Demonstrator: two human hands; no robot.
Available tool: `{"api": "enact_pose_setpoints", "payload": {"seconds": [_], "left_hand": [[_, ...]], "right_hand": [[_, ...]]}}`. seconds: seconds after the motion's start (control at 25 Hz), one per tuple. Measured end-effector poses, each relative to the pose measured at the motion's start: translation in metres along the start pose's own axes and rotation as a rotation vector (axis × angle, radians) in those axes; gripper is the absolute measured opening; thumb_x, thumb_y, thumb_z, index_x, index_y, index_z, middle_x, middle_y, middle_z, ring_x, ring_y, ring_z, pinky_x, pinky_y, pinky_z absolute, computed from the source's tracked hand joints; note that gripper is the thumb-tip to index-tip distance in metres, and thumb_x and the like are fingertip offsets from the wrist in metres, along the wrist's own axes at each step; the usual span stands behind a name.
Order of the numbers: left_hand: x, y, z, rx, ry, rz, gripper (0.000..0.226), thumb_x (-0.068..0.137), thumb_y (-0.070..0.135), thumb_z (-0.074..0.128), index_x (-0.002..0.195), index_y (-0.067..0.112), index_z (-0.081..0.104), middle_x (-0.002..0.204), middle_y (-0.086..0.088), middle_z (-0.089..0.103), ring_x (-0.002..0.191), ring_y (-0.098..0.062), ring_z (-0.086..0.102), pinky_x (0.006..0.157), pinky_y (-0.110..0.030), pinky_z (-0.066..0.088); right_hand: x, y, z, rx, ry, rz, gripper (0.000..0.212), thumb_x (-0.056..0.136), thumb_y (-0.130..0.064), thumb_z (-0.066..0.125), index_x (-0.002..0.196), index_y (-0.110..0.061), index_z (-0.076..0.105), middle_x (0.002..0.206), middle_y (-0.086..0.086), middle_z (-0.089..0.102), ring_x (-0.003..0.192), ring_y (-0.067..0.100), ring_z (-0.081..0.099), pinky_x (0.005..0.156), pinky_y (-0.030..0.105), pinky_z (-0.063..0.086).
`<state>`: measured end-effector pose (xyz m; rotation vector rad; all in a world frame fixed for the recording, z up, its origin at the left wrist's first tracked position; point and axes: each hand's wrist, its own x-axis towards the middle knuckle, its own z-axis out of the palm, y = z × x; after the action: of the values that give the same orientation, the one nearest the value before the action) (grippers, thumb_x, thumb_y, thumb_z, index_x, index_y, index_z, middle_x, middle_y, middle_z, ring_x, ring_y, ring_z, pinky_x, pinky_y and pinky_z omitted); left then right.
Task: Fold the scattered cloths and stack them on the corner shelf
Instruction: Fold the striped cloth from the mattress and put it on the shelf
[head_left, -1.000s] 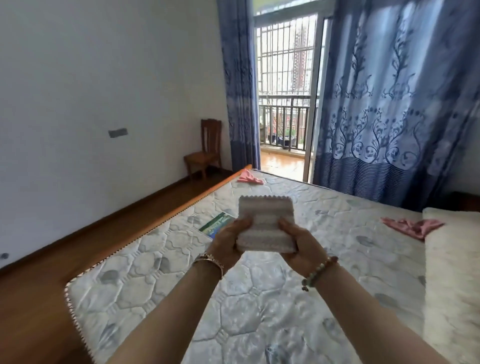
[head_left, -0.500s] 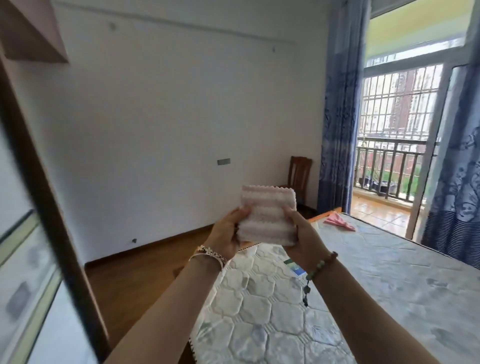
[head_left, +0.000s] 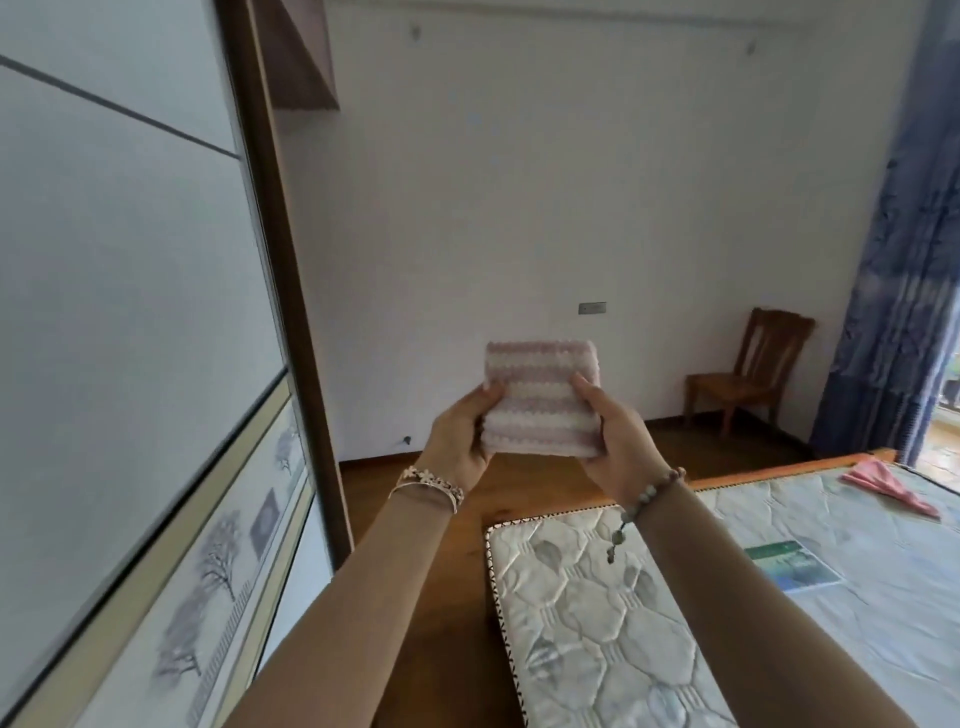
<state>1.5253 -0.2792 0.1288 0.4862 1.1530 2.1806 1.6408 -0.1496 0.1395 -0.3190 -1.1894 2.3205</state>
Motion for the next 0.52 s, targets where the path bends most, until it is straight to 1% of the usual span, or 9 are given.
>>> {"api": "enact_pose_setpoints", "payload": {"seconds": [0.08,0.12,0.16,0.24,0.28,0.32,0.4,0.52], "left_hand": [[0.015,0.010,-0.021,0.020,0.037,0.023,0.048,0.072,0.023,0.076,0.115,0.005,0.066,0.096,-0.007,0.073,0.081,-0.017,0.069,0.069,-0.025,0.059],[0.023,0.013,-0.031,0.030,0.054,0.018,0.045,0.075,0.022,0.074,0.117,0.004,0.065,0.095,-0.007,0.073,0.081,-0.017,0.069,0.066,-0.025,0.060],[0.030,0.015,-0.040,0.031,0.066,0.011,0.040,0.081,0.020,0.072,0.116,0.004,0.065,0.094,-0.006,0.072,0.079,-0.016,0.069,0.061,-0.023,0.059],[0.054,0.019,-0.061,0.004,0.100,-0.004,0.026,0.088,0.019,0.066,0.110,0.005,0.065,0.088,-0.005,0.071,0.069,-0.013,0.069,0.049,-0.019,0.054],[0.069,0.022,-0.072,-0.010,0.115,-0.004,0.023,0.089,0.019,0.065,0.107,0.005,0.065,0.087,-0.005,0.070,0.065,-0.012,0.069,0.045,-0.018,0.052],[0.086,0.025,-0.083,-0.019,0.128,0.000,0.021,0.088,0.020,0.065,0.104,0.006,0.065,0.087,-0.005,0.070,0.065,-0.012,0.070,0.045,-0.018,0.052],[0.127,0.029,-0.105,-0.021,0.159,0.020,0.021,0.085,0.022,0.068,0.099,0.007,0.067,0.089,-0.005,0.071,0.071,-0.014,0.070,0.052,-0.021,0.056],[0.189,0.041,-0.127,-0.013,0.182,0.033,0.017,0.083,0.023,0.070,0.094,0.010,0.069,0.088,-0.003,0.072,0.078,-0.015,0.068,0.059,-0.019,0.054]], "right_hand": [[0.027,0.019,0.010,-0.014,-0.006,0.022,0.032,0.086,-0.023,0.070,0.109,-0.002,0.064,0.103,0.013,0.074,0.093,0.027,0.072,0.082,0.040,0.059],[0.042,0.028,0.014,-0.021,-0.005,0.037,0.035,0.085,-0.023,0.071,0.112,-0.001,0.063,0.108,0.014,0.073,0.097,0.028,0.071,0.085,0.040,0.058],[0.055,0.035,0.017,-0.025,-0.007,0.047,0.037,0.085,-0.023,0.071,0.112,0.000,0.063,0.110,0.015,0.072,0.098,0.029,0.071,0.085,0.040,0.058],[0.090,0.050,0.027,-0.021,-0.034,0.071,0.030,0.086,-0.021,0.070,0.108,-0.001,0.064,0.104,0.013,0.073,0.091,0.026,0.072,0.077,0.035,0.060],[0.109,0.056,0.033,-0.015,-0.049,0.085,0.026,0.087,-0.020,0.069,0.105,-0.002,0.065,0.100,0.011,0.074,0.086,0.023,0.073,0.073,0.033,0.061],[0.131,0.062,0.038,-0.009,-0.064,0.101,0.023,0.087,-0.019,0.069,0.103,-0.003,0.066,0.096,0.010,0.075,0.083,0.022,0.073,0.071,0.032,0.061],[0.179,0.073,0.046,-0.003,-0.089,0.124,0.021,0.086,-0.017,0.069,0.101,-0.003,0.066,0.097,0.010,0.074,0.083,0.022,0.073,0.075,0.033,0.061],[0.251,0.085,0.054,-0.001,-0.136,0.174,0.028,0.086,-0.019,0.069,0.110,-0.004,0.064,0.103,0.010,0.074,0.090,0.023,0.072,0.080,0.034,0.059]]}}
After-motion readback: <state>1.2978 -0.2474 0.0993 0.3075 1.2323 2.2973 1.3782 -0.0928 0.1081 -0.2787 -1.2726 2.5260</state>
